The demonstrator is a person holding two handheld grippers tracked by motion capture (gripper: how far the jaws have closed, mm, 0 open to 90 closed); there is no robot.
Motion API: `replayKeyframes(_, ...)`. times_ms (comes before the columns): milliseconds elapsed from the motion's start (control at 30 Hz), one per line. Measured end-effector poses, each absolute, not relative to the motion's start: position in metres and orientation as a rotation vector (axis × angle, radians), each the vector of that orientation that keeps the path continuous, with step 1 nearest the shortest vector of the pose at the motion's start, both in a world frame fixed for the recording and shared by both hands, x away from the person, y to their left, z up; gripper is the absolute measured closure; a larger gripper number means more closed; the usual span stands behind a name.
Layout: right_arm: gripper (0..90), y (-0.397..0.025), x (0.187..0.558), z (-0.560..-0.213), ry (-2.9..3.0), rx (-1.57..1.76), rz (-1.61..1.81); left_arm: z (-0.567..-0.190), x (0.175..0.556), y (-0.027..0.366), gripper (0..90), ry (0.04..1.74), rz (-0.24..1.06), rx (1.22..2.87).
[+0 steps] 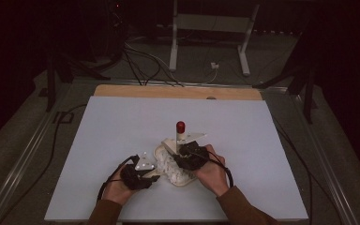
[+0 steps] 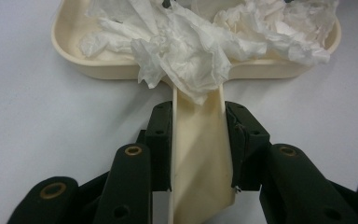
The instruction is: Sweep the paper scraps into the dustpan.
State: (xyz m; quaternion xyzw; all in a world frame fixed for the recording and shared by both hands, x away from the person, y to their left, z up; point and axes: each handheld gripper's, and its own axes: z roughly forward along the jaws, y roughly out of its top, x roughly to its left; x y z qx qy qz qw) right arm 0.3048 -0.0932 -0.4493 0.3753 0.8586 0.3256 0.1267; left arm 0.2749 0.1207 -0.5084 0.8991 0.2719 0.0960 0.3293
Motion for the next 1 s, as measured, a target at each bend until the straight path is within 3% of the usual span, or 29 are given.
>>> replayKeyframes(1000, 66.3, -0.106, 0.311, -0.432, 2.419, 1.097, 0.978, -0.507, 0.269, 0.126, 66.4, 0.664, 0.307, 2.273)
